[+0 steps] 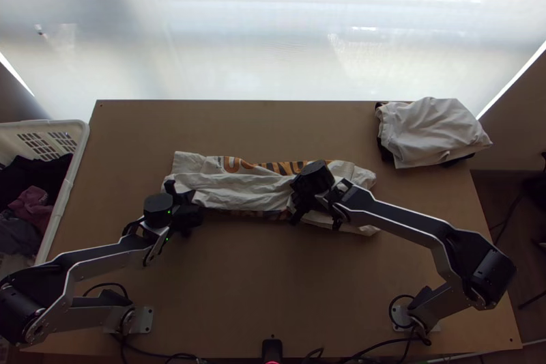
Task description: Fold the t-shirt
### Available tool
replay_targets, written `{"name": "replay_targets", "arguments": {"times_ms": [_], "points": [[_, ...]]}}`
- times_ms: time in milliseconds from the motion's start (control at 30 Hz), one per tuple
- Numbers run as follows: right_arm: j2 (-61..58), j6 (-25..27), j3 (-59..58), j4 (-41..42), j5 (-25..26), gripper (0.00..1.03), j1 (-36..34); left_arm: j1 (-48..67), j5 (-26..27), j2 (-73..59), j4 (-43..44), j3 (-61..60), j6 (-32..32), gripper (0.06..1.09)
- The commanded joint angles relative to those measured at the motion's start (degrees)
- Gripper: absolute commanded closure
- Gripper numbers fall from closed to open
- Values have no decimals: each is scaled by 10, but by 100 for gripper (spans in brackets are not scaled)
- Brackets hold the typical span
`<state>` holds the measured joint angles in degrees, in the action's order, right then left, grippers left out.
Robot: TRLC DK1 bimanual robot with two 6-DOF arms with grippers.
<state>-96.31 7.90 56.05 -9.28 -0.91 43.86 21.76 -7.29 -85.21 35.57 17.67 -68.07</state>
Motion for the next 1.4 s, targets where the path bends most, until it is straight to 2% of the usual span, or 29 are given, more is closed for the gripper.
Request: {"name": "replay_targets", "arguments": {"times_ms": [0,133,467,800,1100,1367], "points": [[1,-21,11,-14,-4,100,-5,-24,-3,43,-6,0,-22,105],[5,-25,14,-23,-17,100,-6,-55,7,94,-39,-4,-35,105],[41,-33,36,-69,-91,100,-7,-118,54,184,-106,-29,-64,105],[79,-43,54,-85,-91,100,-22,-138,76,304,-207,-30,-78,105],[50,-26,-30,-32,-82,100,-36,-125,90,340,-212,-7,-98,105],[11,-15,-41,11,-68,100,-37,-69,95,318,-205,38,-108,105]]}}
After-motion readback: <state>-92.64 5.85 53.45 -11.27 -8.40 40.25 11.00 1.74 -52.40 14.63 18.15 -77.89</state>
